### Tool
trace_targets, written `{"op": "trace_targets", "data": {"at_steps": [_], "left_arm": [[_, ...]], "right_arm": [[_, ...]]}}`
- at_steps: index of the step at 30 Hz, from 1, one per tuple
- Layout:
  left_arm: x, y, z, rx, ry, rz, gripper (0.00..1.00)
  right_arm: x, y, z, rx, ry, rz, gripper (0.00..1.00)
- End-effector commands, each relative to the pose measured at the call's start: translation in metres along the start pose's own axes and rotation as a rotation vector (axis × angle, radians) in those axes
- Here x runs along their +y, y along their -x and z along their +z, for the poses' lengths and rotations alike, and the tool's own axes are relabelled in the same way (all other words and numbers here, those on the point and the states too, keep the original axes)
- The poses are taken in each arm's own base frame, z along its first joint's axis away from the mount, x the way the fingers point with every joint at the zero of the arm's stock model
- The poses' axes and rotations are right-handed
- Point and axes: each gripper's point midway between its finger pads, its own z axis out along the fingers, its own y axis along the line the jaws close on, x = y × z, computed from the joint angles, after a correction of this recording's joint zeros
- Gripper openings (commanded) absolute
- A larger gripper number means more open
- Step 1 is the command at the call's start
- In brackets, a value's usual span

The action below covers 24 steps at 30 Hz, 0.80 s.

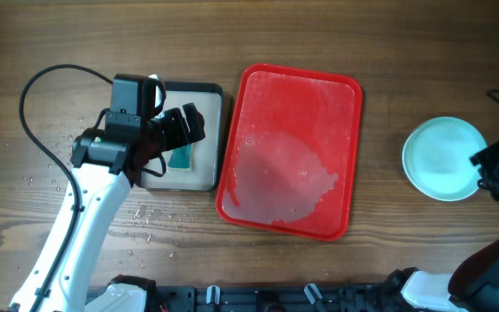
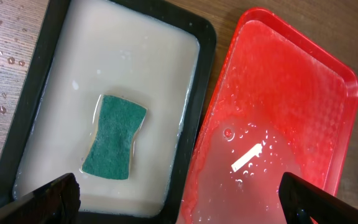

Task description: Clean dirty plates on tray and stack at the side

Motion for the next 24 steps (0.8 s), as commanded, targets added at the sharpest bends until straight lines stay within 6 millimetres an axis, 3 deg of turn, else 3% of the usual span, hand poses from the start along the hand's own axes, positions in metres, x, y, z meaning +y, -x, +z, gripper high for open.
{"op": "trace_targets", "data": {"at_steps": [1, 4, 6, 9, 10, 11, 13, 17, 20, 24], "left_arm": [[-0.004, 0.006, -0.005, -0.018, -0.016, -0.006, 1.0], [-0.004, 0.006, -0.005, -0.018, -0.016, -0.006, 1.0], [-0.004, 0.006, -0.005, -0.018, -0.016, -0.006, 1.0], [-0.004, 0.006, -0.005, -0.018, -0.016, -0.006, 1.0], [-0.004, 0.006, -0.005, -0.018, -0.016, -0.006, 1.0], [-0.004, 0.006, -0.005, -0.018, -0.016, -0.006, 1.0], [-0.004, 0.006, -0.005, -0.018, -0.016, -0.006, 1.0], [-0.004, 0.006, -0.005, -0.018, -0.016, -0.006, 1.0], [-0.004, 0.006, -0.005, -0.018, -0.016, -0.006, 1.0], [-0.004, 0.006, -0.005, -0.018, -0.016, -0.006, 1.0]], "right_arm": [[0.043, -0.011, -0.031, 0.035, 0.239, -0.072, 0.71], [0.094, -0.042, -0.099, 0.021, 0.534, -0.252, 0.74], [0.12, -0.078, -0.15, -0.022, 0.717, -0.424, 0.74], [0.132, -0.14, -0.206, -0.091, 0.85, -0.656, 0.79], [0.131, -0.16, -0.221, -0.098, 0.884, -0.7, 1.0], [0.128, -0.179, -0.237, -0.109, 0.924, -0.726, 1.0], [0.121, -0.197, -0.256, -0.135, 0.977, -0.739, 1.0], [0.108, -0.209, -0.275, -0.143, 1.023, -0.644, 1.0], [0.102, -0.194, -0.271, -0.315, 0.938, -0.762, 1.0], [0.123, -0.194, -0.269, -0.599, 1.004, -1.081, 1.0]]}}
